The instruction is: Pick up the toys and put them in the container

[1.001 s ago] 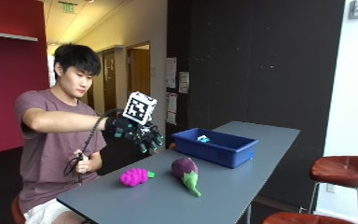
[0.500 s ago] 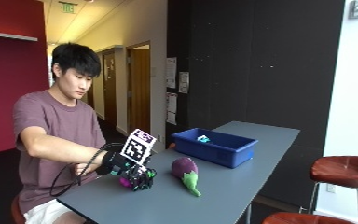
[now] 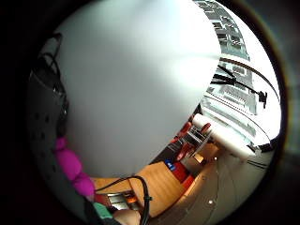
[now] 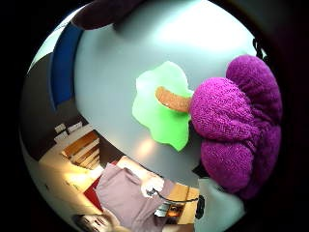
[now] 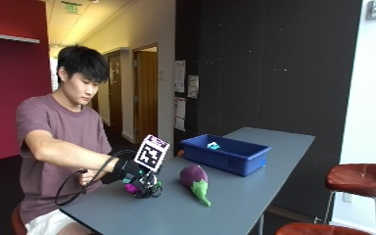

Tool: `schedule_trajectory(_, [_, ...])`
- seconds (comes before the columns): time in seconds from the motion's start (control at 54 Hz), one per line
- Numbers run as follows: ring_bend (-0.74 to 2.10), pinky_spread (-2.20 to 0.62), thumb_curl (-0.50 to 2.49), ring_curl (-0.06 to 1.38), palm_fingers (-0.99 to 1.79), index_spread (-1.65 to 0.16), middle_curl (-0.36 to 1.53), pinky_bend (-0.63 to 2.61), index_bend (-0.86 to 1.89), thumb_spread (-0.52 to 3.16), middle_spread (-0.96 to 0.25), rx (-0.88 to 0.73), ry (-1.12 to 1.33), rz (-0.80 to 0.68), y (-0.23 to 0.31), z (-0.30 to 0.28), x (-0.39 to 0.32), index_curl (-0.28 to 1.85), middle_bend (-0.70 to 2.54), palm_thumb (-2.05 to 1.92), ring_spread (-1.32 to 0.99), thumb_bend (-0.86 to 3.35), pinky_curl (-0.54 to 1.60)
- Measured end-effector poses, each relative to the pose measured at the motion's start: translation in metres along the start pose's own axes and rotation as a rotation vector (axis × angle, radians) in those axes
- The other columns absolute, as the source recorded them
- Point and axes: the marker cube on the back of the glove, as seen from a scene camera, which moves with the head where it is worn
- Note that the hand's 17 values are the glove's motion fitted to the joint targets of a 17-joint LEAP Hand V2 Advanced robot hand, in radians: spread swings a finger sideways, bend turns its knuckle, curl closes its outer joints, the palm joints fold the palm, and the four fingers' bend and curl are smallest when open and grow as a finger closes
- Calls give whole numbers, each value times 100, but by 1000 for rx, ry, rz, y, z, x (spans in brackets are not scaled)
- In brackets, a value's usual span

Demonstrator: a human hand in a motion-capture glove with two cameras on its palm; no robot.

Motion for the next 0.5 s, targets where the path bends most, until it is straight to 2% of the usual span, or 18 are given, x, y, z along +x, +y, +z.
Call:
schedule_trajectory(0.185, [101,-40,70,58,110,-27,67,88,57,77,-30,34,-167,-82,-5,-16,-11,39,73,72,-47,10,37])
schedule_trajectory(0.371, [108,-40,80,64,111,-29,78,89,75,59,-33,130,-204,-132,-3,-81,-43,52,84,75,-47,12,40])
schedule_trajectory(0.463, [111,-41,85,66,107,-30,82,92,79,50,-33,205,-204,-153,-2,-137,-73,57,87,75,-47,11,42])
schedule_trajectory(0.482, [112,-41,86,67,83,-30,79,94,78,54,-37,220,-199,-161,-1,-149,-80,58,74,78,-48,14,43])
schedule_trajectory(0.5, [114,-41,87,70,80,-30,81,97,81,54,-38,233,-197,-169,-1,-160,-85,62,73,79,-48,15,46])
